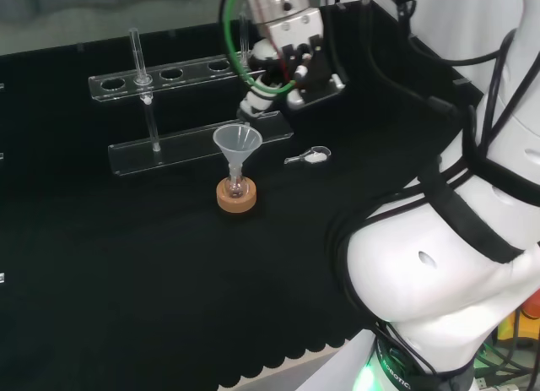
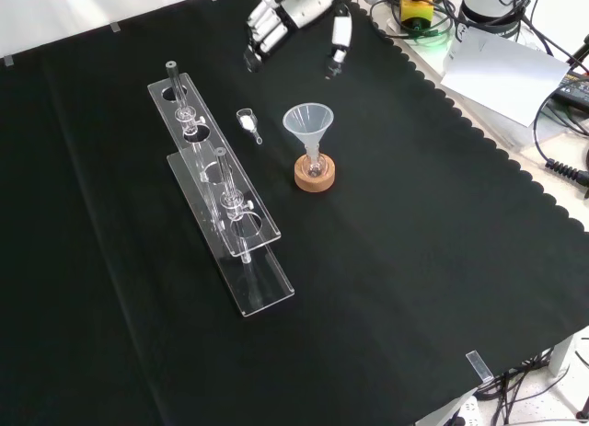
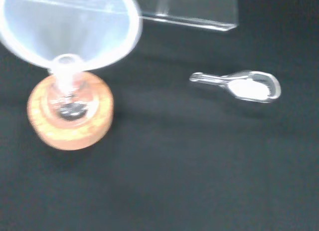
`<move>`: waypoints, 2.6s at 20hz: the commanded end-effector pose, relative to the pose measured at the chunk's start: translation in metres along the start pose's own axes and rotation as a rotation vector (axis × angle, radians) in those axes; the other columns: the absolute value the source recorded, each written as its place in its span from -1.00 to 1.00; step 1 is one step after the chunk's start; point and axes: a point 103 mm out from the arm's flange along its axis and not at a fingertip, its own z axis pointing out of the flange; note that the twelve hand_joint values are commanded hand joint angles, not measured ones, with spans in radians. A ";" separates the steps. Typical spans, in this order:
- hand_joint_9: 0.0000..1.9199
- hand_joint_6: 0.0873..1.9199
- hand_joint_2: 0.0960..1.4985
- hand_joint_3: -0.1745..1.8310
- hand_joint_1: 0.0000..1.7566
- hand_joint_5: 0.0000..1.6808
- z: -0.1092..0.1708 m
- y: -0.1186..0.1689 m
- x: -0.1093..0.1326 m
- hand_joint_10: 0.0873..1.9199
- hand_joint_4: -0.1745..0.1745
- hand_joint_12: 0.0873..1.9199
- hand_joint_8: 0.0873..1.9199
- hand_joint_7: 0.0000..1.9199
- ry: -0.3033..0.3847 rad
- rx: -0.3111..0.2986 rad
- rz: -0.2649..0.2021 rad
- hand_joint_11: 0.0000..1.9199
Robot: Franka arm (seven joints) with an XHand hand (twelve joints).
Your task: Pick up the weighing funnel.
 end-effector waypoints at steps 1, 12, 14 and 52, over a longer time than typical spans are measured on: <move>-0.62 -1.00 -0.10 -0.48 -0.31 -0.66 0.014 0.009 -0.061 -0.34 -0.23 0.50 -0.35 -0.85 0.068 -0.044 0.032 -0.73; -0.50 -1.00 -0.12 -0.44 -0.25 -0.55 0.044 0.047 -0.115 -0.39 -0.22 0.46 -0.35 -0.75 0.110 -0.029 0.049 -0.66; -0.47 -1.00 -0.13 -0.43 -0.22 -0.51 0.050 0.055 -0.117 -0.41 -0.21 0.45 -0.36 -0.73 0.114 -0.018 0.045 -0.65; -0.26 -0.48 -0.27 -0.22 0.05 -0.36 0.173 0.132 -0.107 -0.54 -0.03 0.31 -0.39 -0.52 0.062 0.014 -0.092 -0.49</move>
